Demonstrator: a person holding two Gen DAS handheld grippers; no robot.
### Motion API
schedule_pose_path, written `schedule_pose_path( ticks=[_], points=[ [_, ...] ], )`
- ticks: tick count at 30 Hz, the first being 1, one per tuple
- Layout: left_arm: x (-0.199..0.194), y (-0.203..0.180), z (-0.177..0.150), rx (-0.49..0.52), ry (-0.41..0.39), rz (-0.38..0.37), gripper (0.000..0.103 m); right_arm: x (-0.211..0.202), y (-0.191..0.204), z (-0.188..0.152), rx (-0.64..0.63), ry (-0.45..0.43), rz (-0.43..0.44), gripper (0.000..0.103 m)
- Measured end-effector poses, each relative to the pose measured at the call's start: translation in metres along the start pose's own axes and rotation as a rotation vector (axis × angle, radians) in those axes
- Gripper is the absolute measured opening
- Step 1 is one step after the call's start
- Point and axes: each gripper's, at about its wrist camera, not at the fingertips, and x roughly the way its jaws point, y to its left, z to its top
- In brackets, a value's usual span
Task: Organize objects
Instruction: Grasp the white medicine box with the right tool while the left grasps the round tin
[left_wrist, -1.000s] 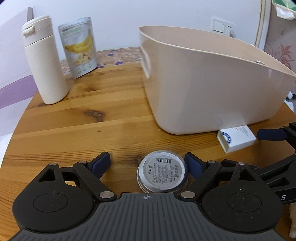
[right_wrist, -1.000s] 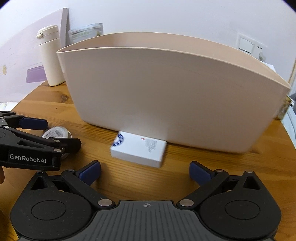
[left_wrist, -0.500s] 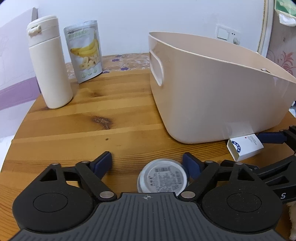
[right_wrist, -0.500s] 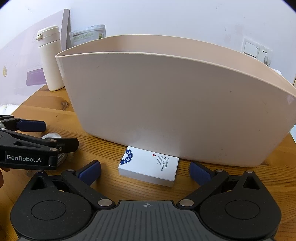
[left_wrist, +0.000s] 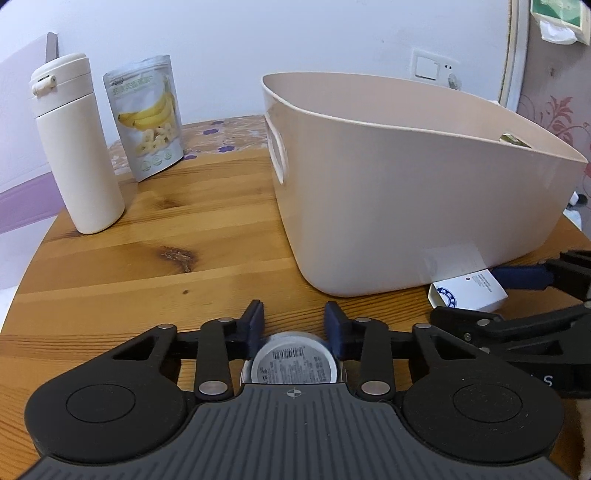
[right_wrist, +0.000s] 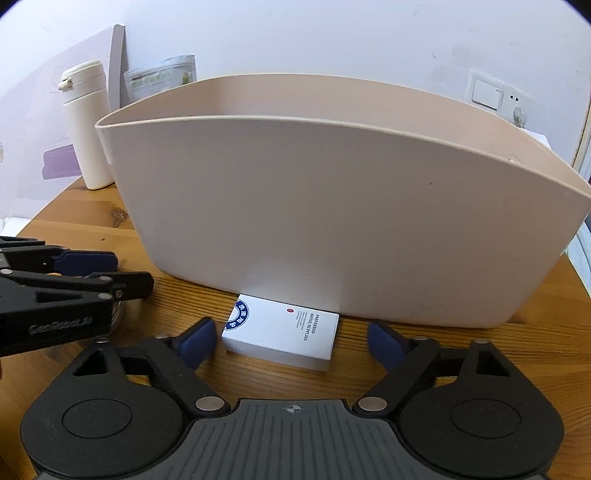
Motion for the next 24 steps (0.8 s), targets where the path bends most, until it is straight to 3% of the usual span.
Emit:
schedule_pose_path(
  ticks=[1,3,24],
  points=[
    [0.000,0.000,0.000,-0.003,0.001,-0.008,0.012,-0.002,-0.002,0.000,-0.003,-0.001,0.003,0.071],
    [0.000,-0.002,0.001,-0.004,0.007,-0.013,0.011,-0.004,-0.002,0.000,-0.012,-0.003,0.009,0.061],
    [-0.014,-0.001,-0.006,-0.027,-0.010,-0.020,0.005,-0.021,-0.013,-0.017,0.003,-0.001,0.017,0.060]
  ],
)
